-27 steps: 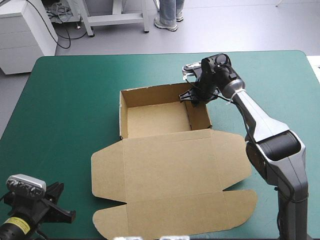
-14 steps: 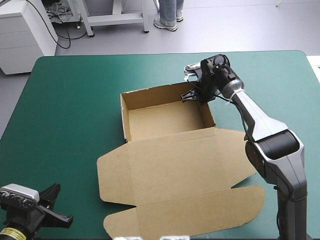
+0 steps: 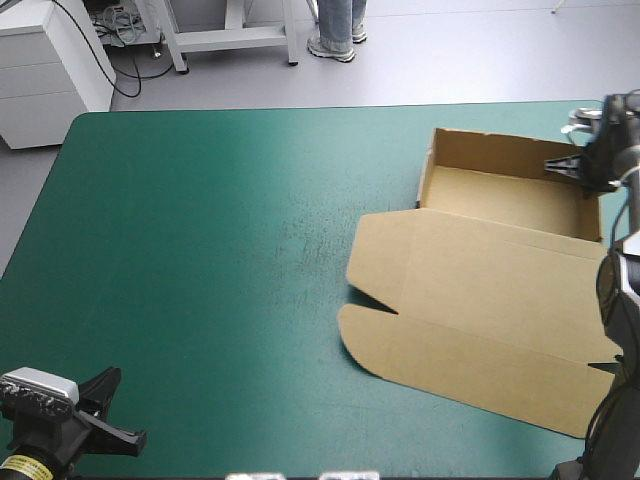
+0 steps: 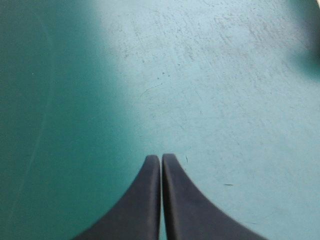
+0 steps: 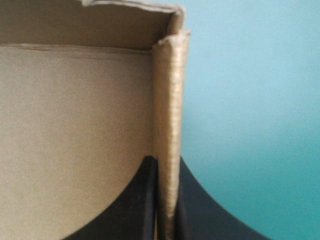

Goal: Fold the box

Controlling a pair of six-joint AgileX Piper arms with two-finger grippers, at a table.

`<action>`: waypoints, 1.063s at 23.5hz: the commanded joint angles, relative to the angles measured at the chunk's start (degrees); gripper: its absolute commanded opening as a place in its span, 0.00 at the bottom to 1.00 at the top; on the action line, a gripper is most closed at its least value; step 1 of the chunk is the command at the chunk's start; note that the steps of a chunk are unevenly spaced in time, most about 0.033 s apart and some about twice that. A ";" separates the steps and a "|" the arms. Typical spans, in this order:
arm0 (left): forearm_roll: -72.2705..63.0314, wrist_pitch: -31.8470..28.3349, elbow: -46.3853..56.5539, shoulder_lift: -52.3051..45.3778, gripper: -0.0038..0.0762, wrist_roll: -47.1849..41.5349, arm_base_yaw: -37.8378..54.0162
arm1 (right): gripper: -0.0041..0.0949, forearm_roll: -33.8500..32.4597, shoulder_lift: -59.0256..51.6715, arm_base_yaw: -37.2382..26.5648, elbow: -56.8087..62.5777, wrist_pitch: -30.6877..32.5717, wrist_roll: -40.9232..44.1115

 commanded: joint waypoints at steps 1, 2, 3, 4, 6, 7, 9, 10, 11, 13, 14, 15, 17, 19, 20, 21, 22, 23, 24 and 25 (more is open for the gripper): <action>0.33 -4.21 -1.41 0.77 0.04 -0.45 -0.41 | 0.02 -3.06 -3.61 -7.70 -1.65 0.74 -1.23; 0.33 -4.21 -1.41 0.77 0.04 -0.45 -0.41 | 0.02 -0.86 -3.61 -11.75 -1.65 0.74 -1.39; 0.33 -4.21 -1.41 0.77 0.04 -0.45 -0.41 | 0.02 0.12 -3.61 -13.16 -1.65 0.74 -1.66; 0.33 -4.21 -1.41 0.77 0.04 -0.45 -0.41 | 0.02 2.55 -3.61 -15.92 -1.65 0.74 -3.10; 0.33 -4.21 -1.41 0.77 0.04 -0.45 -0.41 | 0.03 4.66 -3.61 -18.19 -1.65 0.74 -3.50; 0.33 -4.21 -1.41 0.77 0.04 -0.45 -0.41 | 0.04 5.39 -3.61 -18.57 -1.65 0.74 -3.50; 0.33 -4.21 -1.41 0.77 0.04 -0.45 -0.41 | 0.14 6.37 -3.61 -18.66 -1.65 0.74 -3.50; 0.33 -4.21 -1.41 0.77 0.04 -0.45 -0.41 | 0.20 6.86 -3.61 -18.66 -1.65 0.74 -3.63; 0.33 -4.21 -1.41 0.77 0.04 -0.45 -0.41 | 0.33 7.87 -3.71 -18.66 -1.65 0.74 -4.66; 0.33 -4.21 -1.41 0.77 0.04 -0.45 -0.41 | 0.55 8.12 -4.40 -18.66 -1.65 0.74 -5.03; 0.33 -4.21 -1.41 0.77 0.04 -0.45 -0.41 | 0.60 8.12 -4.83 -18.66 -1.65 0.74 -5.03; 0.33 -4.21 -1.41 0.77 0.04 -0.45 -0.41 | 0.63 8.12 -5.05 -18.66 -1.76 0.74 -5.03; 0.33 -4.21 -1.41 0.77 0.04 -0.45 -0.41 | 0.64 8.12 -5.97 -18.78 -1.74 0.74 -4.77; 0.33 -4.21 -1.41 0.77 0.04 -0.45 -0.41 | 0.64 8.12 -7.18 -18.78 -1.74 0.74 -4.79; 0.33 -4.21 -1.41 0.77 0.04 -0.45 -0.41 | 0.64 8.12 -7.99 -18.78 -1.74 0.74 -4.79; 0.33 -4.21 -1.41 0.77 0.04 -0.45 -0.41 | 0.64 8.25 -9.05 -18.78 -1.74 0.74 -4.79; 0.33 -4.21 -1.41 0.77 0.04 -0.45 -0.41 | 0.64 8.55 -10.24 -18.68 -1.74 0.74 -4.79; 0.33 -4.21 -1.41 0.77 0.04 -0.45 -0.41 | 0.64 8.96 -11.67 -18.68 -1.74 0.74 -4.79; 0.33 -4.21 -1.41 0.77 0.04 -0.45 -0.41 | 0.64 9.73 -13.24 -18.68 -1.74 0.74 -4.79; 0.33 -4.21 -1.41 0.77 0.04 -0.45 -0.41 | 0.64 10.45 -14.56 -18.68 -1.74 0.74 -4.79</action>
